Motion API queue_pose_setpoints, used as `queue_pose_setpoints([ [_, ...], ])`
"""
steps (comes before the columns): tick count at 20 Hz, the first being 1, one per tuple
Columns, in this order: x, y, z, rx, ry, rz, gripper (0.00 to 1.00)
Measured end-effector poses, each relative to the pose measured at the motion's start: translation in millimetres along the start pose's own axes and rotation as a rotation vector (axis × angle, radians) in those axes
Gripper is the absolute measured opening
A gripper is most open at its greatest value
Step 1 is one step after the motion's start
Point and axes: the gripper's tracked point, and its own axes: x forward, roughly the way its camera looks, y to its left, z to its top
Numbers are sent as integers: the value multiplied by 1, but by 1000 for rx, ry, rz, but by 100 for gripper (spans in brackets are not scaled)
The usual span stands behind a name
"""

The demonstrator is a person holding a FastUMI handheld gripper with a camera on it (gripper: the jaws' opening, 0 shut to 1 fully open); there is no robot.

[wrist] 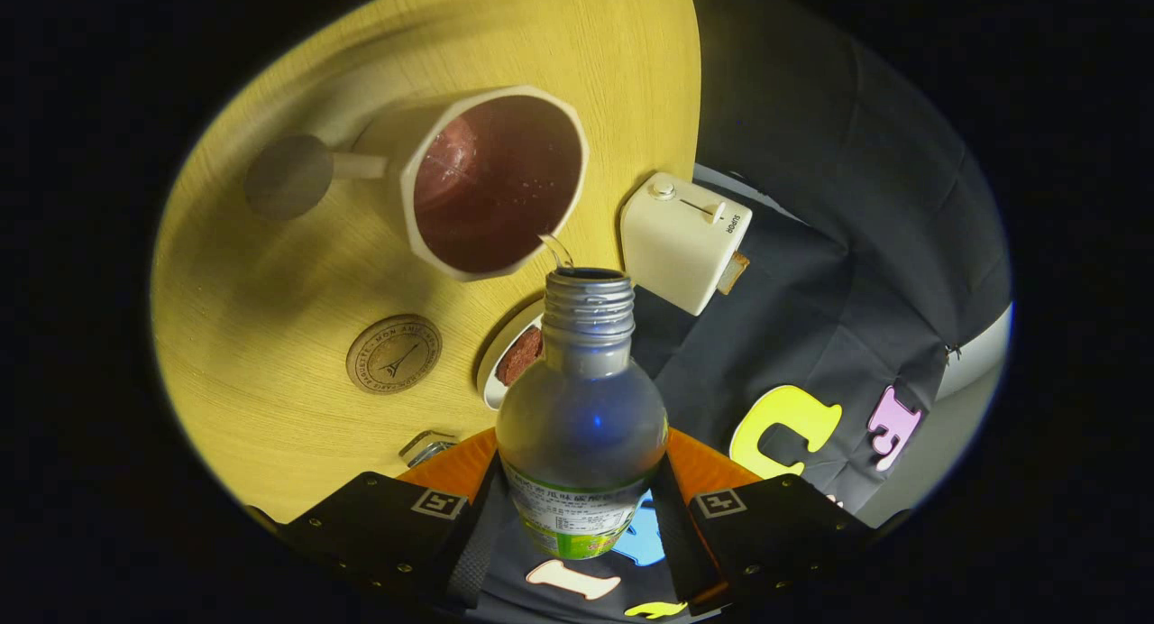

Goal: Take the bottle from table, then pour the juice into the cup, finally place the bottle on the coaster

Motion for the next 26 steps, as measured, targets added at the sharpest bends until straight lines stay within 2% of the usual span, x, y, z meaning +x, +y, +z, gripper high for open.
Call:
queue_pose_setpoints([
  [12,-1,1,5,-8,-5,4,77],
  [26,-4,13,12,78,-28,35,77],
])
